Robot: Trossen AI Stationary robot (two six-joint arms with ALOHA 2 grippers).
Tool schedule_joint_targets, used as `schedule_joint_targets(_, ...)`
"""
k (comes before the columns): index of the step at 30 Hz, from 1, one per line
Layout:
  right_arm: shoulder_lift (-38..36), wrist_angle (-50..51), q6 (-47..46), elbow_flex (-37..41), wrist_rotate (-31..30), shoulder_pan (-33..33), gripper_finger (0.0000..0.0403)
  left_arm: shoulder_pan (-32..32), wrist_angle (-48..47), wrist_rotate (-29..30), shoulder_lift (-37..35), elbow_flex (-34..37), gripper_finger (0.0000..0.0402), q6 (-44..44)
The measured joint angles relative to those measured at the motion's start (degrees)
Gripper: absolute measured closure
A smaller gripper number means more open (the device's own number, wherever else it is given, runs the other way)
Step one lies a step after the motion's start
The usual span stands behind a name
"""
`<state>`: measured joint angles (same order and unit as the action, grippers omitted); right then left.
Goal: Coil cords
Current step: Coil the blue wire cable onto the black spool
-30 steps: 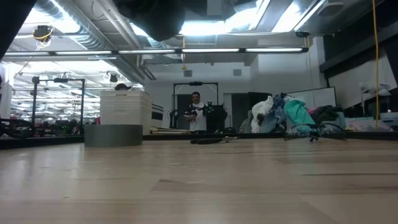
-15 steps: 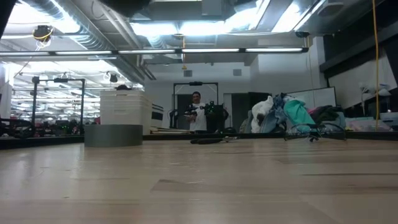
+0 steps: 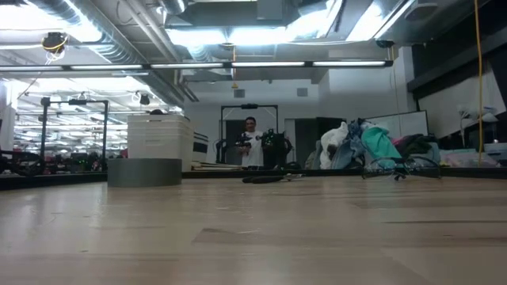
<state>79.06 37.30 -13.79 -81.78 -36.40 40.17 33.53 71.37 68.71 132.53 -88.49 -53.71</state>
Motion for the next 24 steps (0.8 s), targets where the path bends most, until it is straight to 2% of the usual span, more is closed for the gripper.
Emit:
schedule_joint_targets(8,0.0,0.1,-1.0,0.0,1.7,0.0,0.0400,2.3,0.1,11.1,0.0,0.0,0.0400,-8.2)
schedule_joint_targets(12,0.0,-0.2,-1.6,0.0,4.4,0.0,0.0400,2.4,0.1,11.4,0.0,0.0,0.0400,-8.2)
schedule_joint_targets(24,1.7,1.8,-2.9,0.0,6.9,0.0,0.0400,3.9,-0.5,13.4,-1.3,0.0,0.0400,-7.8)
